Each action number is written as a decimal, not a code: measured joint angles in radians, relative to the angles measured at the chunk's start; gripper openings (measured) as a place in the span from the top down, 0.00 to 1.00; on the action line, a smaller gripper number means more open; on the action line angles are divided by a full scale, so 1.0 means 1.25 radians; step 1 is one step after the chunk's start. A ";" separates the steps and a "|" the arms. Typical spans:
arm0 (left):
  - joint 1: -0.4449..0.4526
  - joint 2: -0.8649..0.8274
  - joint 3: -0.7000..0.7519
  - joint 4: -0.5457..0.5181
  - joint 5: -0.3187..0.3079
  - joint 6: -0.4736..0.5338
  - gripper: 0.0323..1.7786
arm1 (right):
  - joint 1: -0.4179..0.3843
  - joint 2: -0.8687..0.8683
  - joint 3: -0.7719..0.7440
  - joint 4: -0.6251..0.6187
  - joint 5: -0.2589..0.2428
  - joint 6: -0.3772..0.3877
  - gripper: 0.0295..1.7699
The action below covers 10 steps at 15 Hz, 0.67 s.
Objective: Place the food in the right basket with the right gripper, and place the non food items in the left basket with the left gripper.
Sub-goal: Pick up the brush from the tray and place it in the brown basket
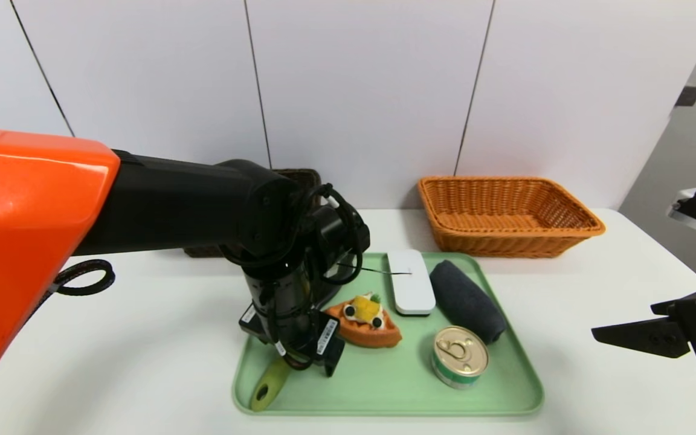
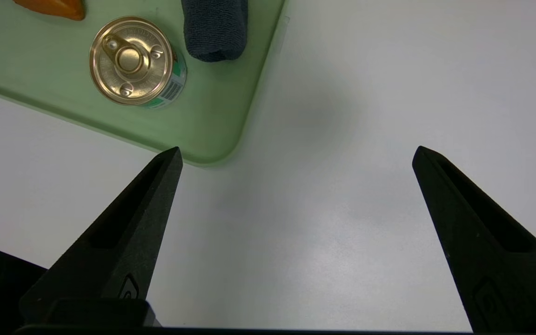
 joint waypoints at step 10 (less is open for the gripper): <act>0.017 0.006 -0.011 0.000 -0.039 -0.001 0.05 | 0.000 0.000 0.006 -0.001 0.001 0.000 0.03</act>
